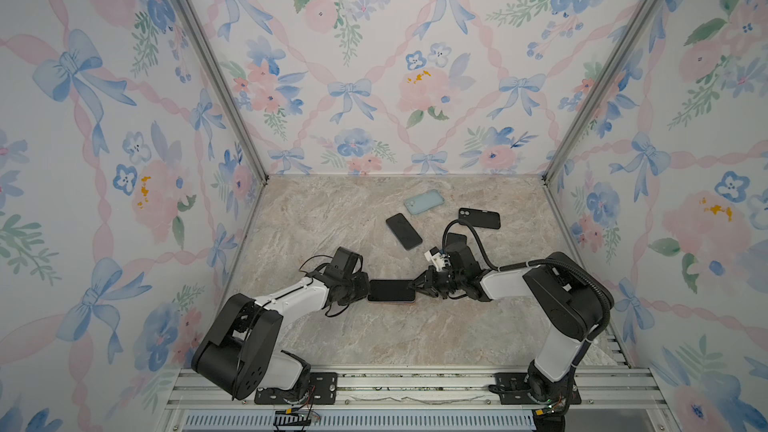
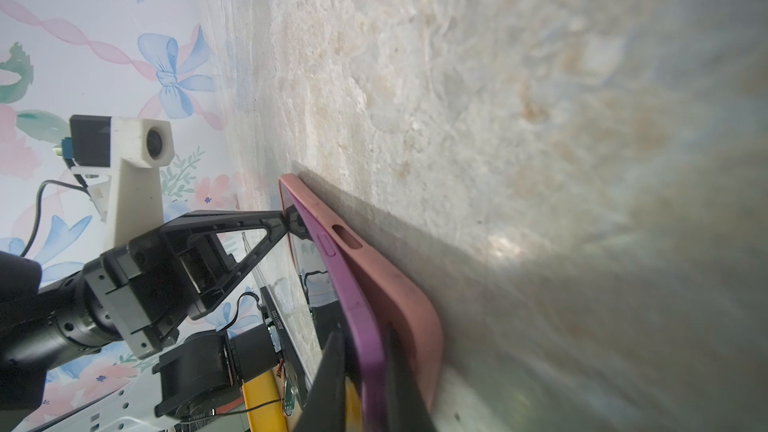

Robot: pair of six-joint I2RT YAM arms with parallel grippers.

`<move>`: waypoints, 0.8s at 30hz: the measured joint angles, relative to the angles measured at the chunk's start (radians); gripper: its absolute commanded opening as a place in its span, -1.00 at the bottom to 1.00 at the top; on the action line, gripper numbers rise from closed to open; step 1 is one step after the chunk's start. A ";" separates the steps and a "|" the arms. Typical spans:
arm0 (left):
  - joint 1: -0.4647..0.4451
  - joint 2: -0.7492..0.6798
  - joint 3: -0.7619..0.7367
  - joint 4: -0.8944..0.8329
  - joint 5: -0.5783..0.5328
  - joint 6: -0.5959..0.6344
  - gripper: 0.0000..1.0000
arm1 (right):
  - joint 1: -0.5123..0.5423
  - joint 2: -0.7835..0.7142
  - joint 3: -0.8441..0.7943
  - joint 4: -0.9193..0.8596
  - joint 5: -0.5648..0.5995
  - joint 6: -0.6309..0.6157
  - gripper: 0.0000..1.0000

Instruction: Put the phone into the phone case

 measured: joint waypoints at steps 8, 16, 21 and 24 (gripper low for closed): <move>-0.019 -0.002 -0.001 0.005 0.008 -0.001 -0.82 | 0.009 -0.009 0.035 -0.114 0.040 -0.039 -0.35; -0.059 -0.007 -0.006 0.011 0.126 -0.001 -0.74 | 0.035 -0.066 0.113 -0.377 0.126 -0.130 -0.10; -0.071 -0.024 -0.006 0.048 0.182 0.000 -0.72 | 0.061 -0.093 0.169 -0.551 0.198 -0.198 0.02; -0.071 -0.026 -0.006 0.058 0.193 0.000 -0.71 | 0.071 -0.111 0.198 -0.640 0.240 -0.236 0.10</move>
